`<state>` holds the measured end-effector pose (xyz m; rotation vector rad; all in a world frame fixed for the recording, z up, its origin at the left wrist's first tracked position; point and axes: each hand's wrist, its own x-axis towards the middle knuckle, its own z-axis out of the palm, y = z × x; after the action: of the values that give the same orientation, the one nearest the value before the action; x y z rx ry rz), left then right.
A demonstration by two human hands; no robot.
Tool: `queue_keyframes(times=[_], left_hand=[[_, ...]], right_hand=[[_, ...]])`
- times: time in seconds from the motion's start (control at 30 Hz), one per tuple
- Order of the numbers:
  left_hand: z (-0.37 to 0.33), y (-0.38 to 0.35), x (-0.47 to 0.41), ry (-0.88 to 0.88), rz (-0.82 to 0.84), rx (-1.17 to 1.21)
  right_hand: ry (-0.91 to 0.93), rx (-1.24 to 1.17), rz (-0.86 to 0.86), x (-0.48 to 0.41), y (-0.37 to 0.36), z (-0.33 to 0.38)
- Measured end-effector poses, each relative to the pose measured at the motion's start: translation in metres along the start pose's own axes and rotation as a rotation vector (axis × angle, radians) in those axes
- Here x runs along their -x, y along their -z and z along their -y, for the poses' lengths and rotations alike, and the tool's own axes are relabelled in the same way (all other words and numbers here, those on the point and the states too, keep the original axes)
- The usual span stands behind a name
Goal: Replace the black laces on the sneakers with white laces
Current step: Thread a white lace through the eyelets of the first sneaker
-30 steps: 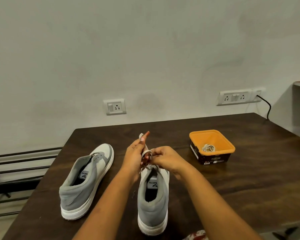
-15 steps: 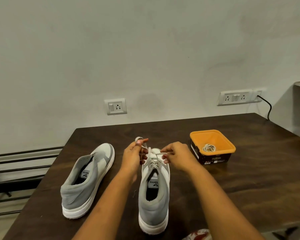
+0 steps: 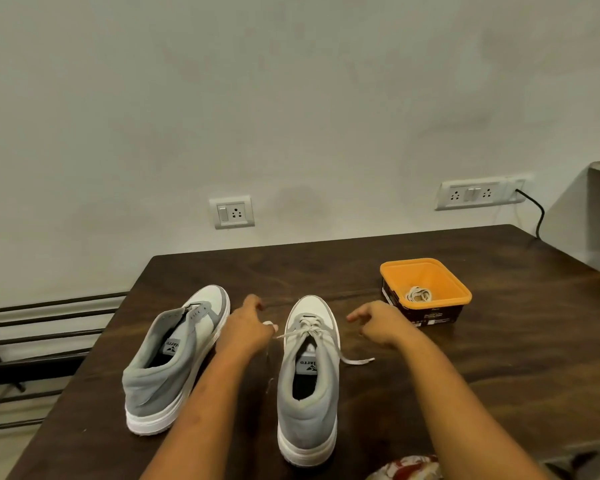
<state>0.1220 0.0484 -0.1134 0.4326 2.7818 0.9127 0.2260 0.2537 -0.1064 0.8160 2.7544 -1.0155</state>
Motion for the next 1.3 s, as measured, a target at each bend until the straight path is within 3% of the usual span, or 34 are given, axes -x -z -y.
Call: queue_keyframes(times=[0.1,0.17,0.4,0.6,0.83,1.1,1.3], left_hand=[[-0.011,-0.008,0.001,-0.235,0.087,0.023],[-0.015,-0.014,0.001,-0.289,0.133,0.006],[-0.011,-0.015,0.000,-0.278,0.230,0.007],[-0.003,-0.005,-0.004,-0.279,0.158,-0.197],[-0.011,-0.013,0.002,-0.328,0.273,-0.006],[-0.014,-0.013,0.003,-0.347,0.318,-0.203],[-0.008,-0.005,0.002,-0.345,0.267,-0.145]], right_hand=[[0.114,-0.072,0.038,0.002,-0.009,0.018],[0.154,-0.067,0.062,0.001,-0.017,0.026],[0.153,-0.015,0.025,0.001,-0.022,0.034],[0.122,0.027,-0.005,-0.001,-0.019,0.031],[0.161,-0.029,-0.023,0.001,-0.024,0.036],[0.158,-0.009,-0.024,0.001,-0.023,0.037],[0.145,-0.006,0.035,0.003,-0.015,0.030]])
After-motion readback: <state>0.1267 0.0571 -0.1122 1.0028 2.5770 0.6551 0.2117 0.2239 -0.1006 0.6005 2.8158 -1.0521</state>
